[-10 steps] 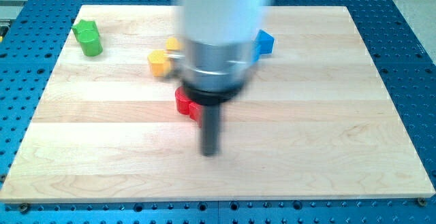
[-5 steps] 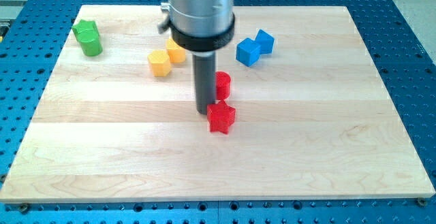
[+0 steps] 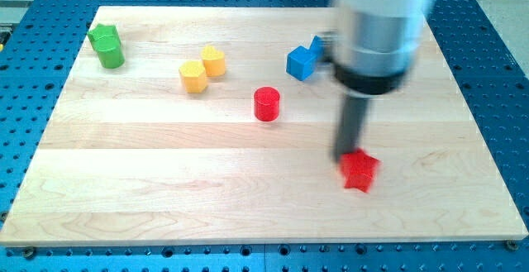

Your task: Place the red blocks vertical to each other

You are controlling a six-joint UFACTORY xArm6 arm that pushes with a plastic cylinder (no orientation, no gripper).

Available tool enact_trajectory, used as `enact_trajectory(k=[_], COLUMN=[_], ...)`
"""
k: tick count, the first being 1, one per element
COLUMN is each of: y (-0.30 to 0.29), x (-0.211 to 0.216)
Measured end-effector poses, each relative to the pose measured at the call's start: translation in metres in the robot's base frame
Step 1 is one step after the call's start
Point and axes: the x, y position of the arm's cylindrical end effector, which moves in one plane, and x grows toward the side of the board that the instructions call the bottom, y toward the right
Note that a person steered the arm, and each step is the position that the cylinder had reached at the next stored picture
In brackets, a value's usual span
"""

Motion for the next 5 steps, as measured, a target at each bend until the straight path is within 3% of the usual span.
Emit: enact_trajectory(k=[1,2,3,4,5], y=[-0.009,-0.048,0.013,0.008,-0.088], x=[-0.008,0.029,0.044,0.044,0.054])
